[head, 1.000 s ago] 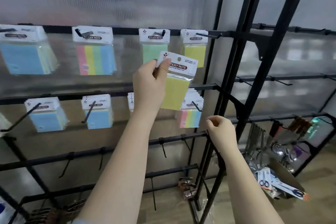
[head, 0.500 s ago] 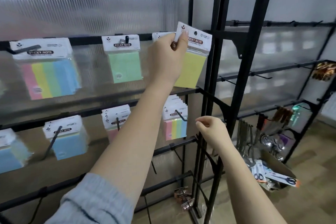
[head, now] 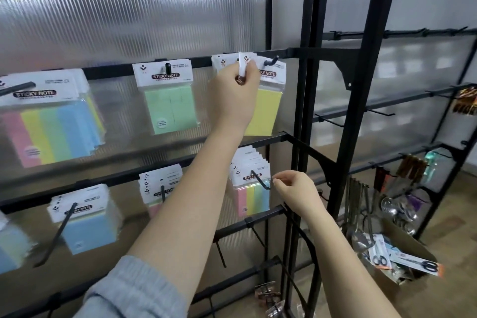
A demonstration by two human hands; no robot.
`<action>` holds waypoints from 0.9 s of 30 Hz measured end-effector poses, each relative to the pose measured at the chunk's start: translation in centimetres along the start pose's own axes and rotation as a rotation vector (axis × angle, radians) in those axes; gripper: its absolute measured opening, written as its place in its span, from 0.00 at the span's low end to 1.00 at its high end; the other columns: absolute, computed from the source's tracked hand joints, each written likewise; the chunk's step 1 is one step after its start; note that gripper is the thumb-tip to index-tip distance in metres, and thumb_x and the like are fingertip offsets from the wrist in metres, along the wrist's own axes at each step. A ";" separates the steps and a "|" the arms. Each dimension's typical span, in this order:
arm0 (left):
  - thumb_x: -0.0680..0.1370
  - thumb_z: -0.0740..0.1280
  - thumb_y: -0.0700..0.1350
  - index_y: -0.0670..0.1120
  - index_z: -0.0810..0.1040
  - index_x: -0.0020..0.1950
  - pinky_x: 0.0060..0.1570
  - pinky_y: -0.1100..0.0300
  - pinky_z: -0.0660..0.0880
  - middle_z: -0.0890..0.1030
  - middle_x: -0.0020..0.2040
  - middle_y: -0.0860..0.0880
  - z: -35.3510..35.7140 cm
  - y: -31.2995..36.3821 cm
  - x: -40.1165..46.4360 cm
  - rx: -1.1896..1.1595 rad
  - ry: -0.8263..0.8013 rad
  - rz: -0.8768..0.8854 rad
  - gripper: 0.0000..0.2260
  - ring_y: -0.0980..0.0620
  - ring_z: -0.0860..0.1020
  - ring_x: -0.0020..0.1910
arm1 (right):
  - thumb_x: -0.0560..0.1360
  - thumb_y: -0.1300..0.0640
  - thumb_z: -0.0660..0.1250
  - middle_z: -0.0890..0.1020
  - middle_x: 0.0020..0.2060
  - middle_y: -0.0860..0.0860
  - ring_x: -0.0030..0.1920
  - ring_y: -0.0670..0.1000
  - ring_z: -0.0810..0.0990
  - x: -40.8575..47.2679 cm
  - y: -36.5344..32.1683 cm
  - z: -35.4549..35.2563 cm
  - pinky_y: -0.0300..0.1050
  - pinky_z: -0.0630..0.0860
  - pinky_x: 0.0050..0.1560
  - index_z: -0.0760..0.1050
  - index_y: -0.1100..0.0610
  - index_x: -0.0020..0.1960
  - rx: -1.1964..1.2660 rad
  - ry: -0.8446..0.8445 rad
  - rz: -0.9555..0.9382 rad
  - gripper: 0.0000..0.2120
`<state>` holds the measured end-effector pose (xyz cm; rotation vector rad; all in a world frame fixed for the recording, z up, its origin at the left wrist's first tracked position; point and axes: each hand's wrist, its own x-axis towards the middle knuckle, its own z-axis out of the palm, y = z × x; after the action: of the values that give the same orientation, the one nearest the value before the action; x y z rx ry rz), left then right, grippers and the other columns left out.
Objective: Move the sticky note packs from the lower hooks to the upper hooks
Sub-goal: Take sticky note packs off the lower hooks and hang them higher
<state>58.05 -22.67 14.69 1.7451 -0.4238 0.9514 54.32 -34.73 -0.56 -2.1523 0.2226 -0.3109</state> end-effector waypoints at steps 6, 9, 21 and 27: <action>0.80 0.60 0.54 0.47 0.58 0.29 0.25 0.58 0.54 0.62 0.25 0.51 0.0 -2.1 3.0 0.314 -0.112 -0.104 0.23 0.54 0.61 0.24 | 0.77 0.58 0.63 0.82 0.44 0.47 0.47 0.45 0.79 0.8 -0.2 0.4 0.30 0.66 0.34 0.80 0.55 0.52 0.000 -0.024 -0.004 0.09; 0.81 0.58 0.56 0.45 0.61 0.30 0.28 0.55 0.57 0.66 0.28 0.50 0.2 -2.8 4.2 0.447 -0.129 -0.127 0.23 0.47 0.65 0.30 | 0.77 0.58 0.63 0.80 0.41 0.47 0.45 0.46 0.78 1.2 -0.3 0.7 0.30 0.67 0.35 0.80 0.56 0.53 0.010 -0.010 0.000 0.09; 0.81 0.58 0.47 0.40 0.74 0.56 0.41 0.57 0.66 0.78 0.55 0.42 -0.8 -2.1 4.9 0.641 -0.221 -0.239 0.13 0.42 0.76 0.51 | 0.77 0.58 0.61 0.80 0.46 0.49 0.46 0.49 0.77 1.7 -0.4 1.6 0.41 0.71 0.44 0.77 0.56 0.57 -0.010 0.024 0.028 0.11; 0.78 0.60 0.45 0.42 0.66 0.32 0.31 0.58 0.63 0.70 0.31 0.43 -2.5 -2.9 3.4 0.583 -0.265 -0.227 0.15 0.39 0.70 0.34 | 0.77 0.59 0.61 0.83 0.49 0.52 0.48 0.53 0.79 1.2 -0.4 2.6 0.46 0.75 0.47 0.79 0.58 0.54 0.042 0.018 0.040 0.10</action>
<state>61.17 -18.72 15.77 2.4060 -0.1074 0.7200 56.25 -32.78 -1.45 -2.1019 0.2669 -0.3100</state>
